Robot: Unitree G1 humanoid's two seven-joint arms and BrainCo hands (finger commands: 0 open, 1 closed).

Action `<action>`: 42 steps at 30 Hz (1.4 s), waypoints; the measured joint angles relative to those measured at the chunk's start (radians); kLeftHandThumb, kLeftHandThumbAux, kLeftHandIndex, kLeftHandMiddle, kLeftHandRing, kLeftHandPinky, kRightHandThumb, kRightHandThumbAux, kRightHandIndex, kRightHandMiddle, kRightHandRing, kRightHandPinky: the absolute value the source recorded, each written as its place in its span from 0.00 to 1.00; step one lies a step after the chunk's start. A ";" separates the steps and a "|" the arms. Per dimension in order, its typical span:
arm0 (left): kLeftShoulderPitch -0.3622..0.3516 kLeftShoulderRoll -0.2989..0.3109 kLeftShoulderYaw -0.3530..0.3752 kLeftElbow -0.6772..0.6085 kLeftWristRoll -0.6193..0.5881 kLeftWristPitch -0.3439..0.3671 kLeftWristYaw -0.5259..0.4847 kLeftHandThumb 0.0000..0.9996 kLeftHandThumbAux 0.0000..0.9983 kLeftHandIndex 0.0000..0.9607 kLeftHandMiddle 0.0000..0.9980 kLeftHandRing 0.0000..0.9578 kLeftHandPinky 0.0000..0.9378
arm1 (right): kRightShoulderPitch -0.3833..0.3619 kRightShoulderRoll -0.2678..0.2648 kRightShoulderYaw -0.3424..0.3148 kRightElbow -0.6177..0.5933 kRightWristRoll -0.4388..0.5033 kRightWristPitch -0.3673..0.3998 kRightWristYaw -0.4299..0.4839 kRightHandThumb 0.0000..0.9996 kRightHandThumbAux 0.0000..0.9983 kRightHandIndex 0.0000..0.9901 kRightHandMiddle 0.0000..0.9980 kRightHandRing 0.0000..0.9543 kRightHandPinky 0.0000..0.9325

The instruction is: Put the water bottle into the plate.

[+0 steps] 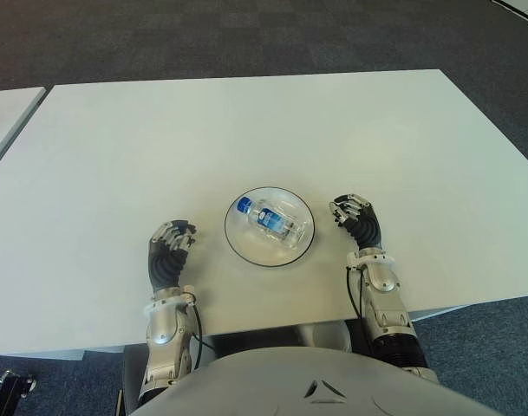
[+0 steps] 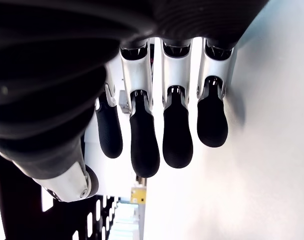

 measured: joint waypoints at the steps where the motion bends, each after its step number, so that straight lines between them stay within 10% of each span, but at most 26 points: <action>1: 0.000 0.001 0.000 0.001 0.007 0.000 0.000 0.55 0.75 0.45 0.51 0.52 0.53 | 0.000 0.000 0.000 0.000 0.000 0.000 0.000 0.70 0.73 0.44 0.65 0.69 0.73; 9: -0.018 0.002 0.003 0.019 0.073 -0.005 0.013 0.69 0.72 0.45 0.55 0.54 0.54 | 0.002 0.002 0.002 -0.005 -0.002 0.000 -0.005 0.70 0.73 0.44 0.65 0.69 0.72; 42: -0.130 0.008 0.016 0.123 0.076 -0.099 0.077 0.70 0.71 0.45 0.56 0.55 0.54 | 0.018 0.012 0.012 -0.021 -0.002 -0.001 -0.003 0.70 0.73 0.44 0.65 0.68 0.72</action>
